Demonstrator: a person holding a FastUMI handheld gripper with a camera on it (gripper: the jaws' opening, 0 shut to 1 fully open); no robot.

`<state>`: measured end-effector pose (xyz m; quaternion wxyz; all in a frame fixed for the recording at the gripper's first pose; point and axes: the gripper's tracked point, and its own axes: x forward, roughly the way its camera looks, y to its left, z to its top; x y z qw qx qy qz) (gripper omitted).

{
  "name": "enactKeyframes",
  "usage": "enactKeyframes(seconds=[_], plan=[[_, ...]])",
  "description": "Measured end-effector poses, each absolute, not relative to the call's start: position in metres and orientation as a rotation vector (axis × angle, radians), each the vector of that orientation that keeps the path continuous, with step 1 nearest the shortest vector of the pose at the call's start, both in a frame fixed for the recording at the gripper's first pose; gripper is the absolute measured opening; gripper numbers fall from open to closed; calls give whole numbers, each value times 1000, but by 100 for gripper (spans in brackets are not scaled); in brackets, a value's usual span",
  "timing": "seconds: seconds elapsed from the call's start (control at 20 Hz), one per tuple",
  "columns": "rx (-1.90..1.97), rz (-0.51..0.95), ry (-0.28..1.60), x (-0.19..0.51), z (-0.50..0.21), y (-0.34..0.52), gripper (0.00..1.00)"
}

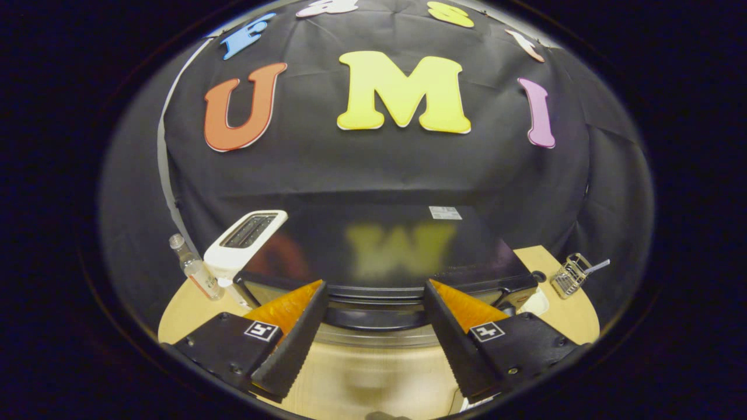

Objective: Open the toaster oven, put the food inside, and close the toaster oven door.

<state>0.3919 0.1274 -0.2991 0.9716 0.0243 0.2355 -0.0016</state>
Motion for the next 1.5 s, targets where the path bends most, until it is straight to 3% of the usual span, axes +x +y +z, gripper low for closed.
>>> enactKeyframes(seconds=[0.4, 0.75, 1.25, 1.5], plan=[[-16, 22, 490, 326, -317, 135, 100], [-26, 90, 631, 258, -379, 138, 100], [-44, 114, 841, 230, -459, 140, 100], [-55, 121, 855, 231, -468, 141, 100]])
